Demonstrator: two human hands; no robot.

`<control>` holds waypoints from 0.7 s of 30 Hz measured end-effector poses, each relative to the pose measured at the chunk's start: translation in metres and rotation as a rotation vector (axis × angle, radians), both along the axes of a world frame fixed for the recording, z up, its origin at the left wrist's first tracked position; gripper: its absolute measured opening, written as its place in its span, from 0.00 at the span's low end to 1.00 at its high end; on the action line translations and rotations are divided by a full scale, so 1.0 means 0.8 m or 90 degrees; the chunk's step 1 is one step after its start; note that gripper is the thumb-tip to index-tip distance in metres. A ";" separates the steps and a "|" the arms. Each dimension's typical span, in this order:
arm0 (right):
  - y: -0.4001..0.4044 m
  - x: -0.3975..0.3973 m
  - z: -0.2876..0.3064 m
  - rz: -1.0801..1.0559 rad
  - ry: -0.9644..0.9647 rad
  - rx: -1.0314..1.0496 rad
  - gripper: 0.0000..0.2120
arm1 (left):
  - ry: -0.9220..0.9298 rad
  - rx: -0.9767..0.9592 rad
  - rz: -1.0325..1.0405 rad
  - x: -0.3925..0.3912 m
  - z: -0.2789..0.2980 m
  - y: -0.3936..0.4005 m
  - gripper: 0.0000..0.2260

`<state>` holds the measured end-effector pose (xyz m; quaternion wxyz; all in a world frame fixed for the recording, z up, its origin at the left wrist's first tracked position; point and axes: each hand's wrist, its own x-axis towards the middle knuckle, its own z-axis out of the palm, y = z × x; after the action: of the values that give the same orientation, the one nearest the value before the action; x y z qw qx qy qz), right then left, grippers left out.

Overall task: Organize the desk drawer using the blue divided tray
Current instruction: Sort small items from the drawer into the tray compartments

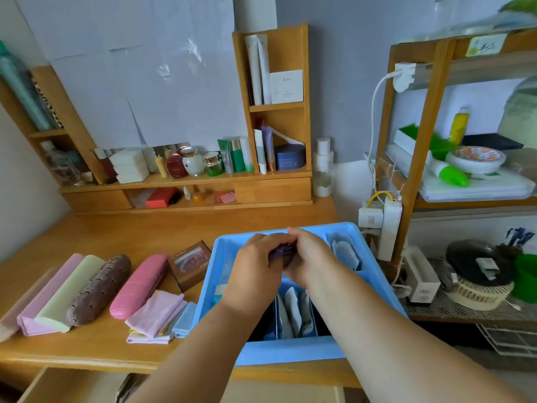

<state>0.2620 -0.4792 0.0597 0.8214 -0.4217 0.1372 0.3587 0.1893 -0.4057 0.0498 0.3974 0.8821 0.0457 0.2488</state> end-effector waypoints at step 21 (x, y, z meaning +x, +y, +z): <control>-0.071 0.015 -0.083 0.249 -0.941 -0.755 0.13 | 0.553 0.493 -0.126 0.101 -0.055 0.027 0.23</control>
<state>0.2742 -0.5361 -0.0063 0.2797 -0.9022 -0.3283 0.0059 0.2703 -0.3841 0.0059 0.0127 0.9841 0.0277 -0.1747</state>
